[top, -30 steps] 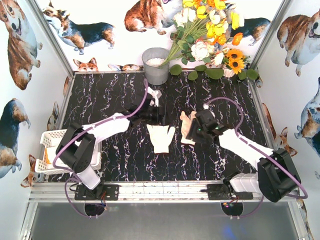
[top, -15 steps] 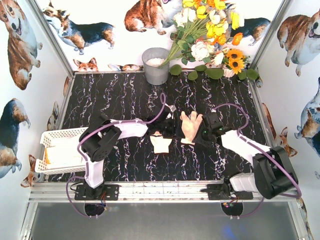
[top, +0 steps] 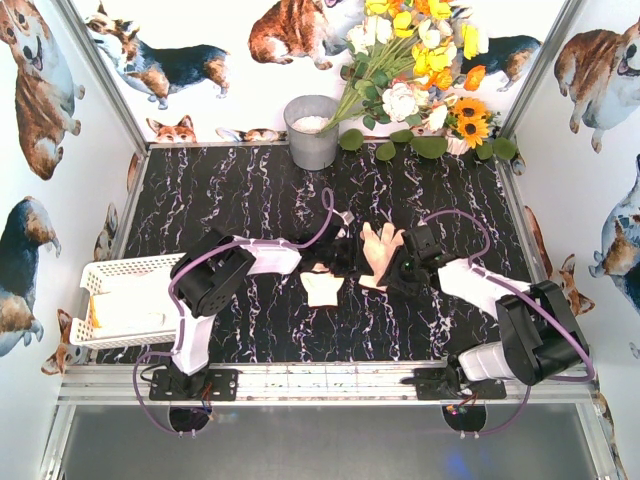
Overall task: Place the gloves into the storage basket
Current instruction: Pick up the glove from the center of the board.
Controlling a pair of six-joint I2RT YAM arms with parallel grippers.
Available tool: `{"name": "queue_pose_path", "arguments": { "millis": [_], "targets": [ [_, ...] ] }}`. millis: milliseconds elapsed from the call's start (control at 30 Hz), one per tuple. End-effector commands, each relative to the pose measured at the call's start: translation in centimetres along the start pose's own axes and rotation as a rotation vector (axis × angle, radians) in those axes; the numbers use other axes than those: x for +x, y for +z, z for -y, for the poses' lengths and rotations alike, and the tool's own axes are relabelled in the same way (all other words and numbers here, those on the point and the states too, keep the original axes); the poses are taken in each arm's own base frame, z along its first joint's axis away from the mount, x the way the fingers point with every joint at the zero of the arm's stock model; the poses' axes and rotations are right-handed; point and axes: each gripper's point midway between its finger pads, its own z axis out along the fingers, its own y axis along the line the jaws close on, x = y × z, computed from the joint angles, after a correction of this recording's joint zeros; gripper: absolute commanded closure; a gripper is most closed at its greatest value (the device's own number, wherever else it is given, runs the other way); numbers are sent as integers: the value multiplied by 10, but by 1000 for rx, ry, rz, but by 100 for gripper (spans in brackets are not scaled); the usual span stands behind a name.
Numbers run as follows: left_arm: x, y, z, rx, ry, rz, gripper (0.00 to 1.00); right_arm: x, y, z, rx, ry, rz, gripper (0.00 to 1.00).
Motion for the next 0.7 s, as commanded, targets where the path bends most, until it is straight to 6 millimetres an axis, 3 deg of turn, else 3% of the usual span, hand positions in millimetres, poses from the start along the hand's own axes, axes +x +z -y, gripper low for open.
{"name": "queue_pose_path", "arguments": {
  "millis": [0,167,367,500,667],
  "targets": [
    [9,8,0,18,-9,-22,63,9,5,11,13,12,-11,63],
    [16,3,6,34,-8,-31,74,11,2,12,15,7,-15,64],
    [12,-12,16,41,-8,2,99,15,-13,12,-31,3,22,54],
    [11,-17,21,50,-11,11,100,12,-19,13,-53,-8,59,45],
    [12,-20,22,53,-12,10,100,8,-19,0,-115,-13,61,43]
  ]
}}
